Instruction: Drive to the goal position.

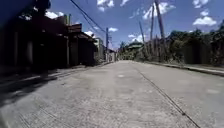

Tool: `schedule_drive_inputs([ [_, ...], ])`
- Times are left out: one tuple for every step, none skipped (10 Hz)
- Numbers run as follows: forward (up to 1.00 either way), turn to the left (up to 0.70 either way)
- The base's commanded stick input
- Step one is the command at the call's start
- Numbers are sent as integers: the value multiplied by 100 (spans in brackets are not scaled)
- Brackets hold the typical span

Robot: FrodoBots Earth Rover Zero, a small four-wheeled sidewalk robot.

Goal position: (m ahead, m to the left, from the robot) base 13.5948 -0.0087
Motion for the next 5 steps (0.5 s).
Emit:
schedule_drive_inputs([
  [70,-35],
  [70,-35],
  [70,-22],
  [70,-23],
  [70,-34],
])
